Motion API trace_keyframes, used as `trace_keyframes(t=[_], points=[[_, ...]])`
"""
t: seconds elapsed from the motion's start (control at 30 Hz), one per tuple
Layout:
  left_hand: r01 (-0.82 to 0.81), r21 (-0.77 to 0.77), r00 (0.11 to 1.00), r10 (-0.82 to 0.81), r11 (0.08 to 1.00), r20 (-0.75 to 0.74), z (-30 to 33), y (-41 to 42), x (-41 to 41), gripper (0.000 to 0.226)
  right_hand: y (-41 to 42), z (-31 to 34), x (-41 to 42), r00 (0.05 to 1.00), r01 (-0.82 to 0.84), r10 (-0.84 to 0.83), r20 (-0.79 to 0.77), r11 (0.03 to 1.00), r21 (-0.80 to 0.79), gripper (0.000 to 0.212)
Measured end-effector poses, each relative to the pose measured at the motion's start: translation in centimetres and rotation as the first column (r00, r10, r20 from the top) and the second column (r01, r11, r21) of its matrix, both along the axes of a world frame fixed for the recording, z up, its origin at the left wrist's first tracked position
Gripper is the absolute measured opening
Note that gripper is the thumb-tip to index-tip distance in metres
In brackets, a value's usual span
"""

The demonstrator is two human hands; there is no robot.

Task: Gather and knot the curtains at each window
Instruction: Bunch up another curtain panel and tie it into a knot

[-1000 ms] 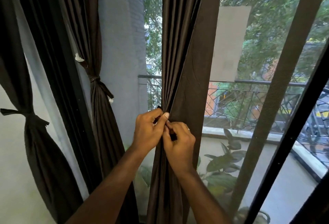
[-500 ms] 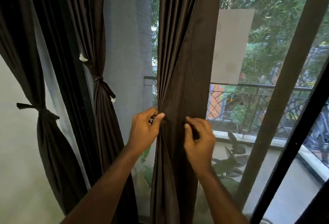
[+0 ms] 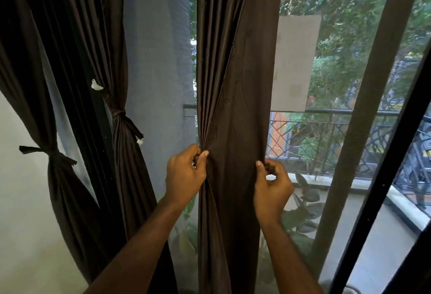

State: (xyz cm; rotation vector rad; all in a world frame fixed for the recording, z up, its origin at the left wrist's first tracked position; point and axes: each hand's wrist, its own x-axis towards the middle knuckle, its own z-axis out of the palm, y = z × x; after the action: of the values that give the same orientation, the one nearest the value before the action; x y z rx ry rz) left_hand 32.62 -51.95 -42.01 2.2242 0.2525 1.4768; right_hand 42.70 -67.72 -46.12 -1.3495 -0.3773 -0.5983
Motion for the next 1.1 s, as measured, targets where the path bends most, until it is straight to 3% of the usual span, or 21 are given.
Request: trace_keyframes(t=[0.13,0.2,0.33,0.73,0.83,0.97,1.03,1.1], points=[[-0.077,0.038,0.997,0.077,0.996,-0.005,0.0,-0.4,0.2,0.035,2.1,-0.8,-3.8,0.926,0.018,0.107,0.362,0.946,-0.325,0.012],[-0.073,0.051,0.997,0.073,0.996,-0.007,0.2,-0.7,0.4,0.037,3.2,-0.6,-4.8,0.906,0.046,0.114,0.407,0.931,-0.363,0.01],[-0.002,0.054,1.0,0.002,0.999,0.005,0.0,-1.0,0.4,0.034,4.0,-0.1,-5.1,0.912,0.08,0.083,0.401,0.923,-0.375,0.009],[0.32,-0.231,0.947,-0.313,0.919,0.065,-0.4,-1.5,-0.6,0.036,5.5,0.3,-6.1,0.923,-0.041,0.178,0.34,0.927,-0.373,0.012],[0.315,-0.236,0.949,-0.311,0.919,0.055,-0.2,-1.4,-0.7,0.036,5.5,0.3,-5.7,0.917,-0.063,0.209,0.34,0.916,-0.395,0.012],[0.258,-0.222,0.966,-0.252,0.94,0.055,0.9,-0.3,-0.6,0.034,5.0,0.0,-4.8,0.859,-0.188,0.377,0.346,0.862,-0.471,0.022],[0.259,-0.205,0.966,-0.257,0.944,0.041,0.8,-0.2,-0.9,0.037,4.3,-0.3,-4.8,0.862,-0.261,0.407,0.302,0.868,-0.423,0.02],[0.275,-0.243,0.96,-0.278,0.93,0.026,0.3,-0.2,-1.3,0.041,3.8,-0.9,-4.2,0.911,-0.302,0.362,0.195,0.911,-0.279,0.014]])
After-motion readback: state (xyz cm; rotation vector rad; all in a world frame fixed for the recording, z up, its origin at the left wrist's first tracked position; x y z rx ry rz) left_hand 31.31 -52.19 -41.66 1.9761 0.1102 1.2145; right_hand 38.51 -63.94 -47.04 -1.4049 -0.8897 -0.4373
